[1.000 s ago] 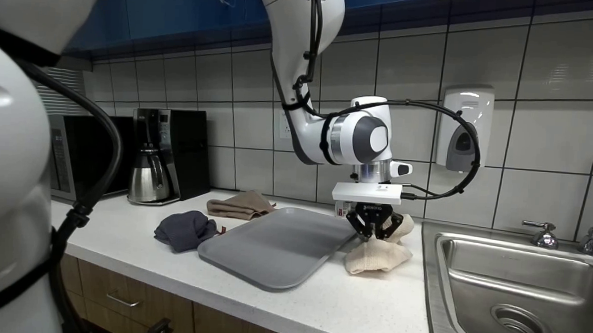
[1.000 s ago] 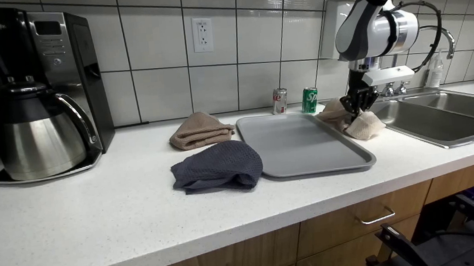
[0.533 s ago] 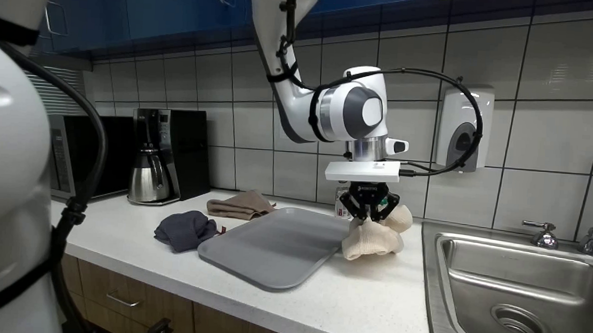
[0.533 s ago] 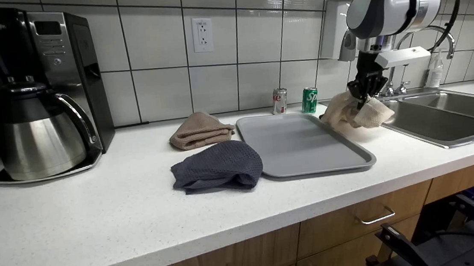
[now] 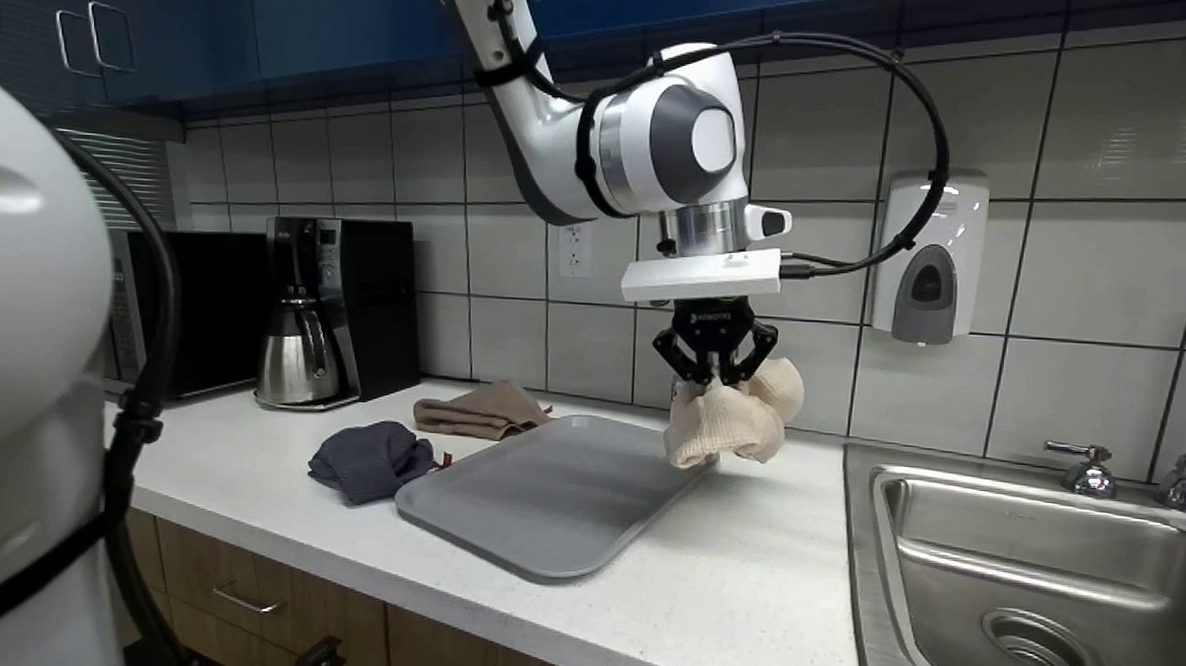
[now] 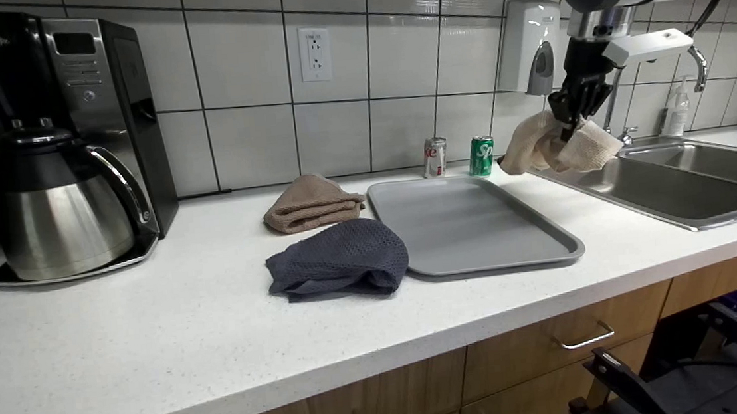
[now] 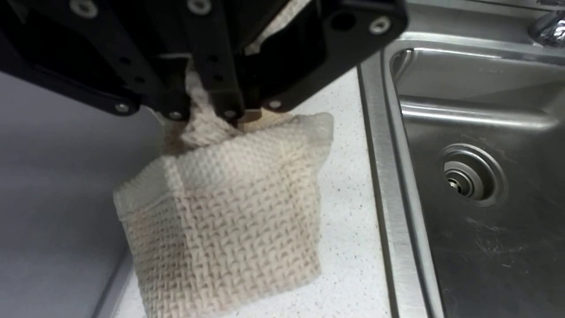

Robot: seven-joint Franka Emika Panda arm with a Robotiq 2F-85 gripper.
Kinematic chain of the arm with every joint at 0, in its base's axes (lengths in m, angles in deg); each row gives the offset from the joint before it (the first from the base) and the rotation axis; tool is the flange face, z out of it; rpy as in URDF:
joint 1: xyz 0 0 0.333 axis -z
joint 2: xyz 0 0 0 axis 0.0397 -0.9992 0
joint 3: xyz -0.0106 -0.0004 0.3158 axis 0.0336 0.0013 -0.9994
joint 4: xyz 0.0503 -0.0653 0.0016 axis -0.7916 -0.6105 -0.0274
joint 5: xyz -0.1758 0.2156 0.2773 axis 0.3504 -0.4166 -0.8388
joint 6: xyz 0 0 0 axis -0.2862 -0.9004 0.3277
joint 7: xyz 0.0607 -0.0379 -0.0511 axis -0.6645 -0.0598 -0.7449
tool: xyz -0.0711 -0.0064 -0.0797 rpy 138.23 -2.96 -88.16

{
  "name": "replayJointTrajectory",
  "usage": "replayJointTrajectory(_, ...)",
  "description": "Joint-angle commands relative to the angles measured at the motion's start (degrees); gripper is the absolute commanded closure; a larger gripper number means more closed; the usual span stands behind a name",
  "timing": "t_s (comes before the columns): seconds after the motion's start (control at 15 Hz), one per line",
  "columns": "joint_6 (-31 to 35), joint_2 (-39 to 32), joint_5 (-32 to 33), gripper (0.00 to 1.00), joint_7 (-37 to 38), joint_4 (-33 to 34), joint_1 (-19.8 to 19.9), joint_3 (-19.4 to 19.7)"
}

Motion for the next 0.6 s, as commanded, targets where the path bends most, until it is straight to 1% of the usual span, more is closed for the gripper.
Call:
replayJointTrajectory(0.0,-2.40,6.89,1.25,0.98,-1.90,-3.69,-1.37,-0.29)
replayJointTrajectory(0.2,-2.87,8.21,0.86,0.98,-2.02,-4.37,-3.14,-0.71)
replayJointTrajectory(0.53,-2.44,5.96,0.44,0.98,-1.20,-3.10,-5.55,-1.65)
